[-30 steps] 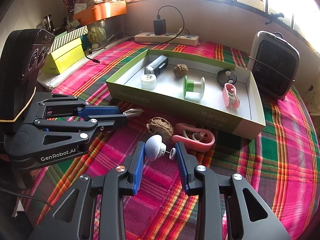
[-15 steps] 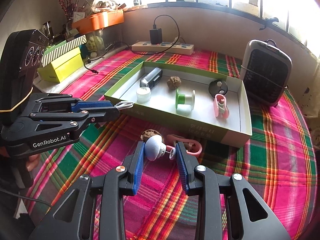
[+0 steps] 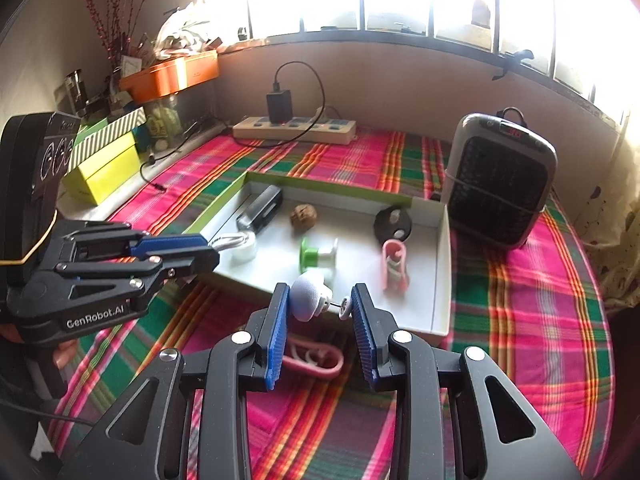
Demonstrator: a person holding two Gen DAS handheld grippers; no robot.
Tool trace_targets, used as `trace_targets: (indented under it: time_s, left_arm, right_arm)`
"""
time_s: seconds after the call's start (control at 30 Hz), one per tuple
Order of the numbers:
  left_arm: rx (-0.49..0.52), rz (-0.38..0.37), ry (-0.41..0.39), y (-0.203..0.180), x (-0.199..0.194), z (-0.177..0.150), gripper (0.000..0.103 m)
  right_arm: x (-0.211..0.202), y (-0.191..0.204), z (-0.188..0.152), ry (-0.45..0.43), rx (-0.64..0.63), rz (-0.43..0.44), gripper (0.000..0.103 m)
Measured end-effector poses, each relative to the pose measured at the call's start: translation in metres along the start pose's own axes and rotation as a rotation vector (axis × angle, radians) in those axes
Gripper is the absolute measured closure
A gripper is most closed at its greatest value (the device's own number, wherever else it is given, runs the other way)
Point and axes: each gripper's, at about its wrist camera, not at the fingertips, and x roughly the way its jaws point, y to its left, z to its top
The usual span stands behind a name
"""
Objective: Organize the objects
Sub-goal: 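Carry the cable in left tool and knob in right tool over the box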
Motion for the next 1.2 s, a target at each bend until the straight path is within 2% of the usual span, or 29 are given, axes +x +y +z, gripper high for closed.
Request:
trace_targets:
  time_s: [0.13,0.43,1.1,1.2]
  left_arm:
    - [-0.008,-0.011,-0.001,0.001,0.008,0.008,0.088]
    - [-0.029,0.024,0.016,0.004,0.028,0.021,0.088]
    - [-0.040,0.064,0.070,0.009,0.063,0.029,0.088]
    - [-0.035,0.071,0.075,0.008,0.066,0.029,0.091]
  right_arm:
    - [0.008,-0.008,0.016,-0.014,-0.002,-0.022,0.070]
    - [0.032,-0.025,0.047,-0.015,0.006,-0.014,0.070]
    - [0.114,-0.039,0.067,0.132,-0.014,0.016,0.070]
    - [0.120,-0.038,0.068,0.142,-0.021,0.018,0.070]
